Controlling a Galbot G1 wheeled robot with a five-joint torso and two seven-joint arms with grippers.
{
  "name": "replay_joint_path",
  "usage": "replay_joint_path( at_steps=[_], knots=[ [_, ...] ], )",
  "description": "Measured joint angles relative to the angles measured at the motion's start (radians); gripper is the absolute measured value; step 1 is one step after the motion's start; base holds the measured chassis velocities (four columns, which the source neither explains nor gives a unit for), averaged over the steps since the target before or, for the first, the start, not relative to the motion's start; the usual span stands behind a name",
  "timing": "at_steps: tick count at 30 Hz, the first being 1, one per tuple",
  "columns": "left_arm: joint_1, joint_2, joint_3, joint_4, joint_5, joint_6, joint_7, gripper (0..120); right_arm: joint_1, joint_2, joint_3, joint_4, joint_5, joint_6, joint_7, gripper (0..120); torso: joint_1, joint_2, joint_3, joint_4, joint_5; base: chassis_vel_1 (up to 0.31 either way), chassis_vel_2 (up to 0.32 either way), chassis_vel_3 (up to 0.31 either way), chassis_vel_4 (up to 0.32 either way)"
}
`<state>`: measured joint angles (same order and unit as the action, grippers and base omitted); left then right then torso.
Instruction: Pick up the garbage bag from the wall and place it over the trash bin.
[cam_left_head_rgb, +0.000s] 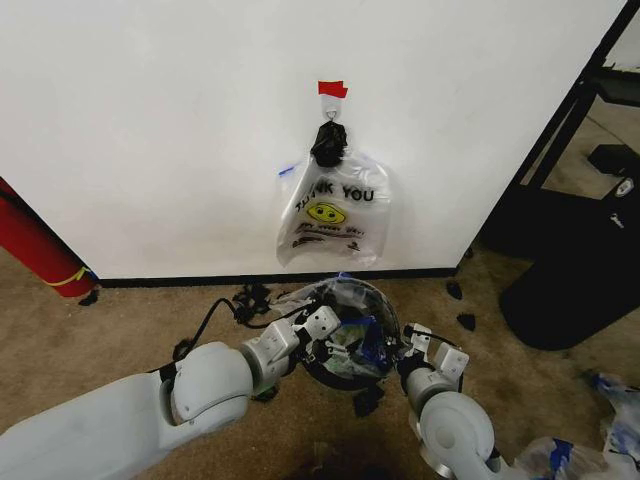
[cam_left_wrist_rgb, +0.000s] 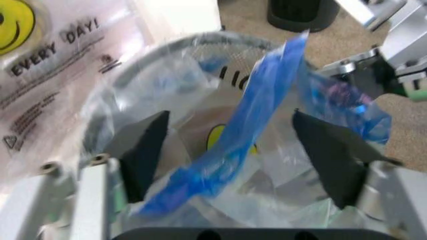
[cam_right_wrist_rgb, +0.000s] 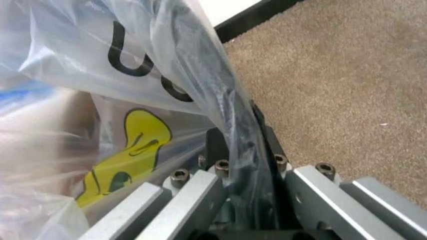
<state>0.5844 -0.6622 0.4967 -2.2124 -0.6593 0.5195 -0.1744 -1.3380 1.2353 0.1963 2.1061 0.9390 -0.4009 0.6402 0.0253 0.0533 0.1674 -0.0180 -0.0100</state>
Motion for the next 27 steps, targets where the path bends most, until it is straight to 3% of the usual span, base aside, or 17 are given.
replay_joint_path(
  at_steps=[10,17,20,27],
  knots=[
    [0.016,-0.019,0.006,0.034,-0.001,-0.028,-0.019,37,0.003,-0.001,-0.004,-0.002,0.003,-0.002,0.0,0,0.0,0.0,0.0,-0.0001,-0.0001,0.0,0.0,0.0,0.0],
    [0.055,-0.01,-0.003,0.052,-0.014,-0.113,-0.023,7,0.004,-0.004,0.002,-0.002,0.016,-0.004,0.008,0,0.0,0.0,0.0,-0.0001,-0.0001,0.0,0.0,0.0,0.0],
    [0.069,0.004,-0.008,0.04,-0.024,-0.143,-0.028,0,0.003,-0.001,0.007,-0.002,0.02,-0.004,0.015,0,0.0,0.0,0.0,-0.0001,-0.0001,0.0,0.0,0.0,0.0],
    [0.124,0.036,-0.045,0.009,-0.118,-0.218,-0.067,0,0.002,0.007,0.029,0.006,0.058,0.001,0.04,0,0.0,0.0,0.0,-0.0003,-0.0001,0.0,0.0,0.0,0.0]
  ],
)
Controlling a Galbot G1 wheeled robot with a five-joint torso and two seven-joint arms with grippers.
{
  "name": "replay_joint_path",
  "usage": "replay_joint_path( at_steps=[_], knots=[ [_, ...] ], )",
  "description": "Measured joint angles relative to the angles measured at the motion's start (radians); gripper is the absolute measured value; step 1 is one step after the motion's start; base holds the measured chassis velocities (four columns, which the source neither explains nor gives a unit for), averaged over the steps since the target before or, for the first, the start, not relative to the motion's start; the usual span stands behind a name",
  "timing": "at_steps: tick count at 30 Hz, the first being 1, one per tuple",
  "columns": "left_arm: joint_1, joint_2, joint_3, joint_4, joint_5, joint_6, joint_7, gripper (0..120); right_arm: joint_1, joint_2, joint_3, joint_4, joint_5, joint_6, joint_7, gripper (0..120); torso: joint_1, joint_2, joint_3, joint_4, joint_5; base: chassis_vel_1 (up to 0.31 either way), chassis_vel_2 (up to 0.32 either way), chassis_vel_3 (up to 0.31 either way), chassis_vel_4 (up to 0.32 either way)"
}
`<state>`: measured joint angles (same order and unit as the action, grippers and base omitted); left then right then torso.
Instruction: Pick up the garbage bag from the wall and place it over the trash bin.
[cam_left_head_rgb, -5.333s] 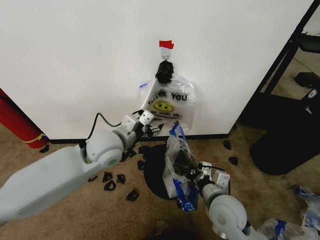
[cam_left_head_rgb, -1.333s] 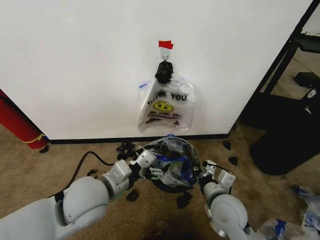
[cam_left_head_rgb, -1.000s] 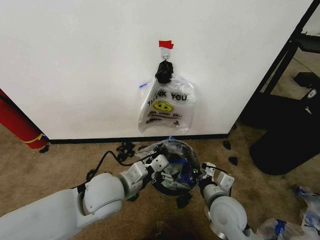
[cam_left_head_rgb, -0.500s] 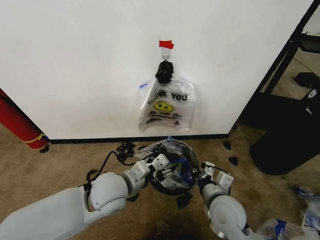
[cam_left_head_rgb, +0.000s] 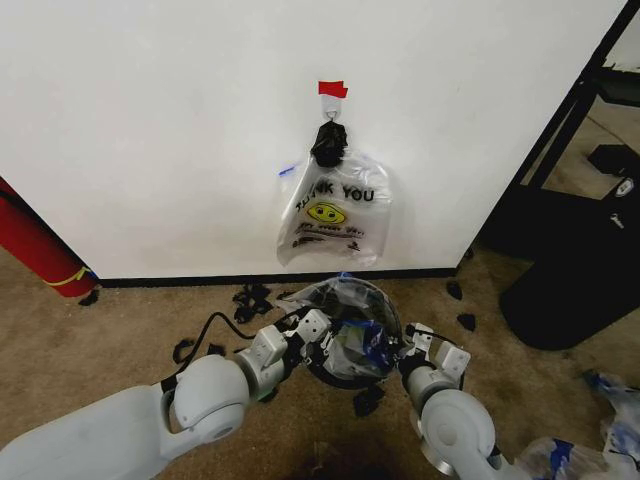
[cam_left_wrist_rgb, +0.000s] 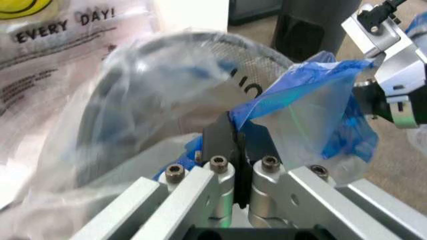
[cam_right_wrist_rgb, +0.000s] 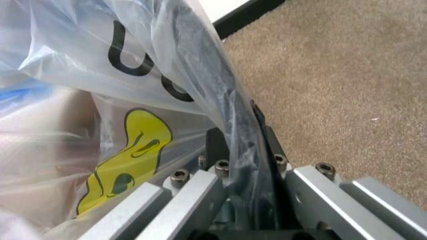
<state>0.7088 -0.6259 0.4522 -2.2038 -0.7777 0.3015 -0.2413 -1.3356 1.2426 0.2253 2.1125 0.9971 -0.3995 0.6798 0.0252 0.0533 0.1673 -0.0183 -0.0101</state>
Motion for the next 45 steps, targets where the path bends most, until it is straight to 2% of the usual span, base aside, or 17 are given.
replay_joint_path(
  at_steps=[4,6,9,10,14,21,24,29,33,38,45],
  knots=[
    [0.057,0.022,-0.048,-0.02,-0.038,-0.003,-0.002,0,0.006,0.009,0.011,0.011,0.059,0.004,0.025,0,0.0,0.0,0.0,0.0001,0.0,0.0,0.0,0.0,0.0],
    [0.121,0.039,-0.109,-0.035,-0.065,-0.006,-0.006,0,0.011,0.016,0.016,0.02,0.096,0.005,0.045,0,0.0,0.0,0.0,0.0006,0.0,0.0,0.0,0.0,0.0],
    [0.221,0.054,-0.224,-0.047,-0.066,-0.019,-0.002,0,0.01,0.02,0.023,0.027,0.118,0.007,0.058,0,0.0,0.0,0.0,0.0002,0.0,0.0,0.0,0.0,0.0],
    [0.221,0.054,-0.224,-0.047,-0.066,-0.019,-0.002,0,0.01,0.02,0.023,0.027,0.118,0.007,0.058,0,0.0,0.0,0.0,0.0002,0.0,0.0,0.0,0.0,0.0],
    [0.344,0.071,-0.334,-0.071,-0.044,-0.035,0.018,0,0.016,0.018,0.03,0.019,0.122,0.01,0.059,0,0.0,0.0,0.0,0.0003,-0.0001,0.0,0.0,0.0,0.0],
    [0.499,0.081,-0.41,-0.092,0.004,-0.056,0.042,0,0.061,0.045,0.039,-0.008,0.156,0.026,0.092,0,0.0,0.0,0.0,0.0003,0.0,0.0,0.0,0.0,0.0],
    [0.551,0.073,-0.406,-0.079,0.073,-0.076,0.062,0,0.088,0.064,0.044,-0.007,0.175,0.042,0.122,0,0.0,0.0,0.0,0.0005,0.0001,0.0,0.0,0.0,0.0],
    [0.554,0.038,-0.362,-0.024,0.163,-0.099,0.077,0,0.107,0.06,0.057,0.017,0.218,0.047,0.154,0,0.0,0.0,0.0,0.0004,-0.0001,0.0,0.0,0.0,0.0],
    [0.493,0.005,-0.32,0.022,0.197,-0.102,0.076,0,0.096,0.054,0.055,0.045,0.239,0.04,0.159,0,0.0,0.0,0.0,0.0002,-0.0001,0.0,0.0,0.0,0.0],
    [0.36,-0.061,-0.216,0.125,0.251,-0.103,0.053,0,0.07,0.057,0.047,0.094,0.259,0.021,0.163,0,0.0,0.0,0.0,0.0001,-0.0001,0.0,0.0,0.0,0.0],
    [0.271,-0.103,-0.162,0.213,0.306,-0.106,0.001,0,0.058,0.036,0.053,0.121,0.262,0.013,0.167,0,0.0,0.0,0.0,0.0001,0.0001,0.0,0.0,0.0,0.0]
  ],
)
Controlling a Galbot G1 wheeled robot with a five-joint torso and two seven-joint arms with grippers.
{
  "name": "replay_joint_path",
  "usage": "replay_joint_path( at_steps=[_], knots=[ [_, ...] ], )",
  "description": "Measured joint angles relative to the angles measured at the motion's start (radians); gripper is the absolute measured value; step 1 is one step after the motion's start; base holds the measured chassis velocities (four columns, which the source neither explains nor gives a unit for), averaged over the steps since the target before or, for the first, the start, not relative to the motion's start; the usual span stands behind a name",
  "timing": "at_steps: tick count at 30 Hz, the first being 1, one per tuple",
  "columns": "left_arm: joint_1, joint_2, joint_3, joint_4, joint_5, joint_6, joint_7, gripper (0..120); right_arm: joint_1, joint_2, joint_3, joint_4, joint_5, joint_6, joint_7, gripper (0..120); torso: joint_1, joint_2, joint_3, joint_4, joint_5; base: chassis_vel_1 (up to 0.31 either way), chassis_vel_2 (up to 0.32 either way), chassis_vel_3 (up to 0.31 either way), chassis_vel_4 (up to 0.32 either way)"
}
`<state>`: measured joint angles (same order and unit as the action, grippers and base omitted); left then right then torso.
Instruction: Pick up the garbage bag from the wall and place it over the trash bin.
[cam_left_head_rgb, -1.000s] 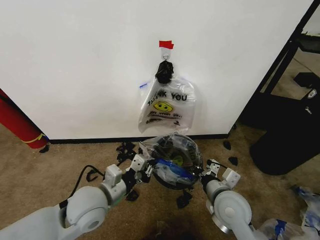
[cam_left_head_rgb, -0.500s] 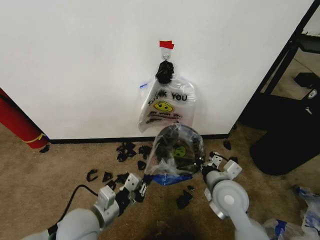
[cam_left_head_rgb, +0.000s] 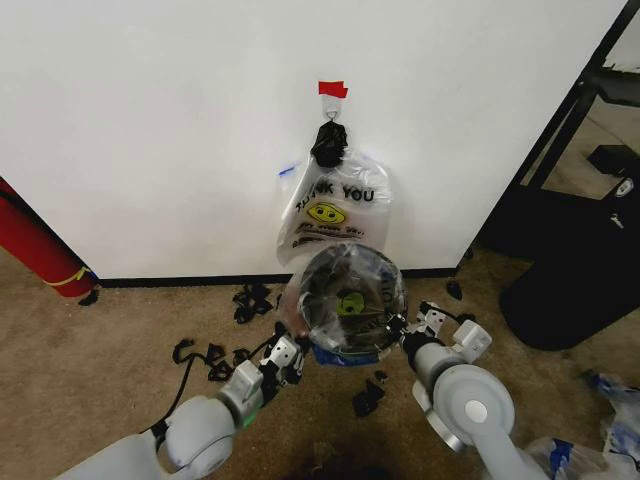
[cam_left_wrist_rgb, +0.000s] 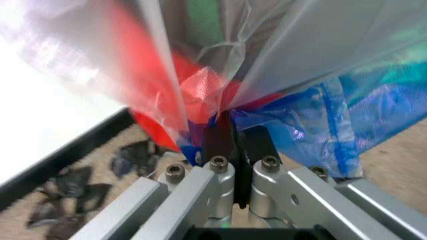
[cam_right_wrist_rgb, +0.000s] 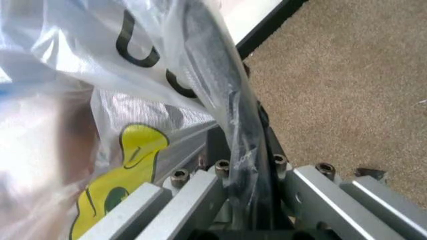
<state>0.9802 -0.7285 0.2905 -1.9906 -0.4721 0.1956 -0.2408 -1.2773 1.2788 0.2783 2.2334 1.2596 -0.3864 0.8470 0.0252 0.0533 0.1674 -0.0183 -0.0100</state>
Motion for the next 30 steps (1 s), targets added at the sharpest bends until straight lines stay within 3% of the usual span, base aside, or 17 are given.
replay_joint_path(
  at_steps=[6,9,16,20,30],
  knots=[
    [0.027,0.019,-0.012,-0.037,-0.007,0.004,0.003,0,0.003,0.0,-0.001,-0.014,-0.012,0.0,-0.004,0,0.0,0.0,0.0,0.0002,0.0002,0.0,0.0,0.0,0.0],
    [0.065,0.032,-0.033,-0.069,-0.007,0.008,0.013,8,0.009,0.004,-0.003,-0.029,-0.022,0.0,-0.008,0,0.0,0.0,0.0,0.0002,-0.0002,0.0,0.0,0.0,0.0],
    [0.177,0.07,-0.136,-0.131,0.007,0.017,0.021,30,0.021,0.009,-0.004,-0.078,-0.046,0.007,-0.023,0,0.0,0.0,0.0,0.0003,-0.0001,0.0,0.0,0.0,0.0],
    [0.307,0.117,-0.246,-0.182,0.044,-0.002,0.086,50,0.049,0.026,0.005,-0.147,-0.057,0.015,-0.022,0,0.0,0.0,0.0,0.0004,0.0003,0.0,0.0,0.0,0.0],
    [0.377,0.145,-0.31,-0.244,0.067,-0.069,0.054,88,0.067,0.026,0.012,-0.181,-0.073,0.025,-0.031,0,0.0,0.0,0.0,0.0002,-0.0001,0.0,0.0,0.0,0.0]
  ],
)
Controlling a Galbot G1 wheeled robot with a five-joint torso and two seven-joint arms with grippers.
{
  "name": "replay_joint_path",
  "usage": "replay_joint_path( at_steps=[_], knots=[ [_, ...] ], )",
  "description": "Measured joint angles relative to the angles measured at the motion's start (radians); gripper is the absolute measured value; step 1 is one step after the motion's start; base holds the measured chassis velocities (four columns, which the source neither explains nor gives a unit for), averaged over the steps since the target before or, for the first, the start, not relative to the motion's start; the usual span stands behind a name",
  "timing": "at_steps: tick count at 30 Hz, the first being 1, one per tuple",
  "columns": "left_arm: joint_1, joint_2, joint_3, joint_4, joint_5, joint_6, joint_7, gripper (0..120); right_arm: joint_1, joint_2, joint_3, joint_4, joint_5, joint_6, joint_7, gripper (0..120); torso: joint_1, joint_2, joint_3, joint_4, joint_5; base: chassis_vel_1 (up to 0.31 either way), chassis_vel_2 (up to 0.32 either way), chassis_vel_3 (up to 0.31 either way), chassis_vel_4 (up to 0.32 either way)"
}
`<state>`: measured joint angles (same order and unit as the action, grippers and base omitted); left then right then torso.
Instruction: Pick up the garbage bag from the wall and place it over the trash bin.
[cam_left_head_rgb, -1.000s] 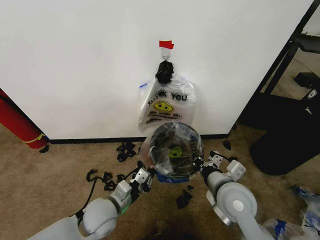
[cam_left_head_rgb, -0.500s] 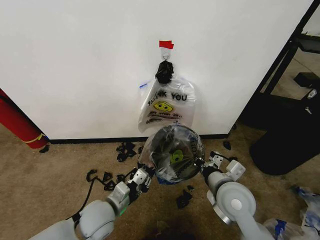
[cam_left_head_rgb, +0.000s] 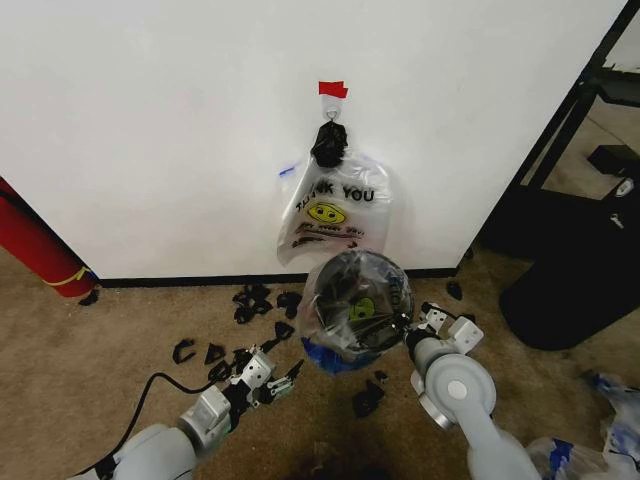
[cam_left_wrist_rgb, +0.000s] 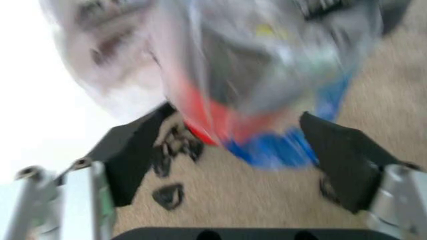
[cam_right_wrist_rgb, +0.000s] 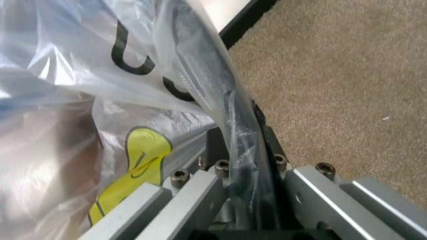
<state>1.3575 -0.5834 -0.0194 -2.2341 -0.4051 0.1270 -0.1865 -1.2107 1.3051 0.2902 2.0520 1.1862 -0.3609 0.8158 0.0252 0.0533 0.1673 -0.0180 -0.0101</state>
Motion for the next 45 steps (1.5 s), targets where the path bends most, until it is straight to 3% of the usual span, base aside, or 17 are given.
replay_joint_path(
  at_steps=[5,11,16,25,32,39,45],
  knots=[
    [-0.039,-0.009,-0.011,-0.047,-0.118,0.04,-0.062,97,-0.021,0.001,-0.013,0.014,-0.053,0.012,-0.023,0,0.0,0.0,0.0,-0.0001,0.0,0.0,0.0,0.0,0.0],
    [-0.25,0.005,0.042,-0.128,-0.381,0.193,-0.121,75,-0.045,0.013,-0.044,0.034,-0.175,0.061,-0.053,0,0.0,0.0,0.0,-0.0004,0.0,0.0,0.0,0.0,0.0],
    [-0.354,-0.038,0.054,-0.182,-0.644,0.327,-0.227,54,-0.048,0.024,-0.078,0.034,-0.246,0.081,-0.077,0,0.0,0.0,0.0,0.0003,0.0001,0.0,0.0,0.0,0.0],
    [-0.451,-0.108,0.124,-0.161,-0.744,0.392,-0.287,25,-0.078,0.038,-0.094,0.037,-0.353,0.106,-0.115,0,0.0,0.0,0.0,0.0,0.0001,0.0,0.0,0.0,0.0],
    [-0.554,-0.195,0.216,-0.078,-0.771,0.466,-0.376,0,-0.102,0.049,-0.108,0.033,-0.493,0.142,-0.158,0,0.0,0.0,0.0,-0.0001,0.0001,0.0,0.0,0.0,0.0],
    [-0.644,-0.272,0.333,0.014,-0.793,0.489,-0.424,0,-0.121,0.055,-0.115,0.042,-0.539,0.147,-0.167,0,0.0,0.0,0.0,0.0001,0.0002,0.0,0.0,0.0,0.0],
    [-0.767,-0.386,0.453,0.138,-0.823,0.519,-0.525,0,-0.139,0.069,-0.111,0.046,-0.6,0.168,-0.187,0,0.0,0.0,0.0,-0.0002,0.0002,0.0,0.0,0.0,0.0]
  ],
)
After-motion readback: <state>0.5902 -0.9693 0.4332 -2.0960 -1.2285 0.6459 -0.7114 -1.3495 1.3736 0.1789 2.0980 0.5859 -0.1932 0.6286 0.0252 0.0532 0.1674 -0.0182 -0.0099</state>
